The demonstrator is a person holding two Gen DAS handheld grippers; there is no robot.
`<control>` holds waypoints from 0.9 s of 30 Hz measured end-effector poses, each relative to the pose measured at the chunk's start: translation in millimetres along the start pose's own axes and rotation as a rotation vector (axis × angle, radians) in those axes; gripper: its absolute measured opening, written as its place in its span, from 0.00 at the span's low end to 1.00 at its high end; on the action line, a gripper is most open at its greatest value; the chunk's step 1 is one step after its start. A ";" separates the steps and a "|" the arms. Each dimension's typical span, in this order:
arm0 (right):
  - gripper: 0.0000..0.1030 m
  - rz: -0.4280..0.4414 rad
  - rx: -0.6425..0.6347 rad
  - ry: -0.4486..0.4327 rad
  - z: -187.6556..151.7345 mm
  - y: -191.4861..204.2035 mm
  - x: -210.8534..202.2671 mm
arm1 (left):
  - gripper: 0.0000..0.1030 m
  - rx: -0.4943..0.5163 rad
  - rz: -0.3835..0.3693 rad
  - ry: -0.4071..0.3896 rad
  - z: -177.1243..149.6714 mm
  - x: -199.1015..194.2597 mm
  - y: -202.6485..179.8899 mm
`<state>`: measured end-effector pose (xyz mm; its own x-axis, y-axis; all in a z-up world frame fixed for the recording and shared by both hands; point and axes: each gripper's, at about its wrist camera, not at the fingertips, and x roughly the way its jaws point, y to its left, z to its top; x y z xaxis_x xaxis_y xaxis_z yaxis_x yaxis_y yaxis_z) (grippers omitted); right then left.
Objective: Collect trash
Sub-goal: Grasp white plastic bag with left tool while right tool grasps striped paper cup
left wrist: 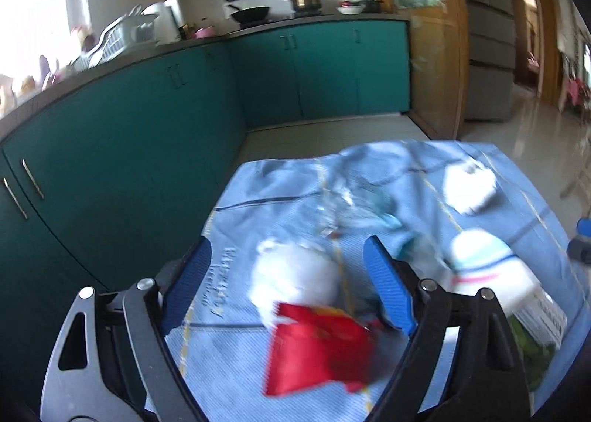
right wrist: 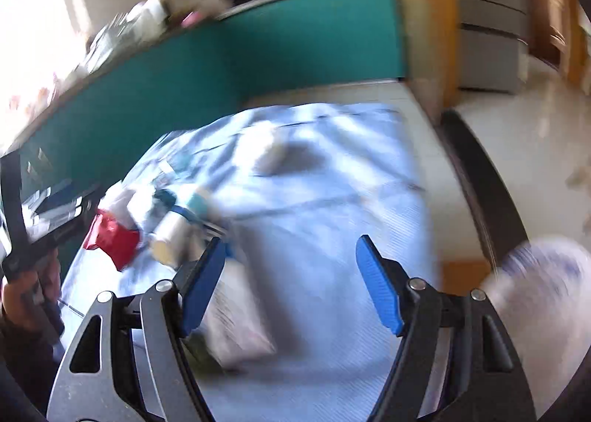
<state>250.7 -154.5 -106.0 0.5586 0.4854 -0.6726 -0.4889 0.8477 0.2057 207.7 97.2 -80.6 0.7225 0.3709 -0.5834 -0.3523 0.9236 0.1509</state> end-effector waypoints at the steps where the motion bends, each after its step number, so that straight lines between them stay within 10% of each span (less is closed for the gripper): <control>1: 0.70 0.017 -0.018 0.000 7.4 13.4 8.7 | 0.82 -0.054 -0.042 0.016 -2.5 1.9 16.6; 6: 0.76 0.182 -0.035 -0.004 1.9 53.0 37.0 | 0.85 -0.204 -0.230 0.168 -11.0 32.8 46.0; 10: 0.74 0.118 -0.110 0.037 -1.4 85.0 66.6 | 0.84 -0.173 -0.202 0.215 -27.5 50.3 32.8; 13: 0.49 0.111 -0.132 0.050 -4.6 90.1 73.5 | 0.74 -0.176 -0.257 0.231 -30.8 55.0 27.5; 19: 0.29 0.144 -0.189 -0.004 -15.0 97.5 51.8 | 0.33 -0.120 -0.287 0.207 -37.5 46.9 19.0; 27: 0.28 0.178 -0.186 -0.106 -14.0 79.9 14.5 | 0.24 -0.097 -0.336 0.060 -31.4 7.7 17.2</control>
<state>210.4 -82.7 -109.3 0.5152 0.6510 -0.5575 -0.6948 0.6980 0.1731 188.5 112.9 -107.6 0.7726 0.0391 -0.6337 -0.1578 0.9786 -0.1321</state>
